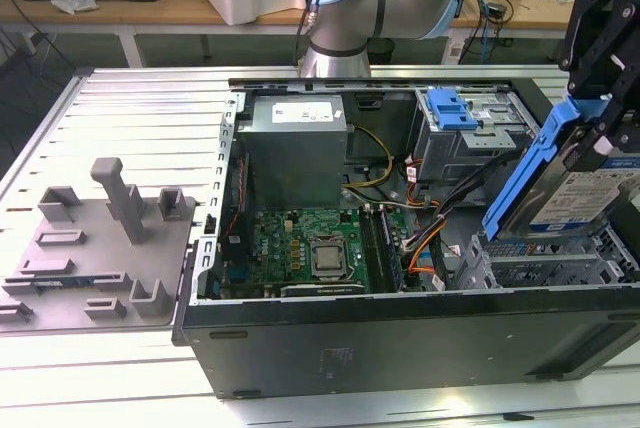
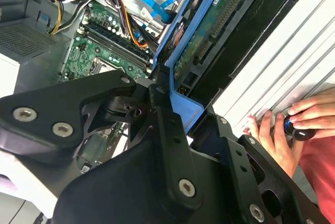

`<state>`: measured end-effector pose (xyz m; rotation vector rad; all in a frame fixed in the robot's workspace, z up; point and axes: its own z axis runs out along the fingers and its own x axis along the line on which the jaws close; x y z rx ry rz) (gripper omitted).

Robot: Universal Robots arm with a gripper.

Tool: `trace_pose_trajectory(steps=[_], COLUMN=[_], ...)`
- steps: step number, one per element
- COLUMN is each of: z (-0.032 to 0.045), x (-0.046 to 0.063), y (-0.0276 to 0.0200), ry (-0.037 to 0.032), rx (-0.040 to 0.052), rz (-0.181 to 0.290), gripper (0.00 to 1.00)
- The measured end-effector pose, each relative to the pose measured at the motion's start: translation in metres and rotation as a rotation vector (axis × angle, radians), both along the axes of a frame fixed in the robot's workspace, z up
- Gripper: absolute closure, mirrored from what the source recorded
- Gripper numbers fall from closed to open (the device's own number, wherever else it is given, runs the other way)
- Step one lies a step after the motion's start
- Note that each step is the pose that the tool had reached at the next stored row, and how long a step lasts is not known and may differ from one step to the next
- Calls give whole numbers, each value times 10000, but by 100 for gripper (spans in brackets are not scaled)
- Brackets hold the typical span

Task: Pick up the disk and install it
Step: 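Insert the disk into the insertion slot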

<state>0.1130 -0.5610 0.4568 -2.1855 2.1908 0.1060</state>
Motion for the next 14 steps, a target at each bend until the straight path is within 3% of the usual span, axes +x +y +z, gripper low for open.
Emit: trace_pose_trajectory(steps=[14], z=[-40], x=[-1], y=[-7], ry=[0], rx=[2], rz=[0], gripper=[63])
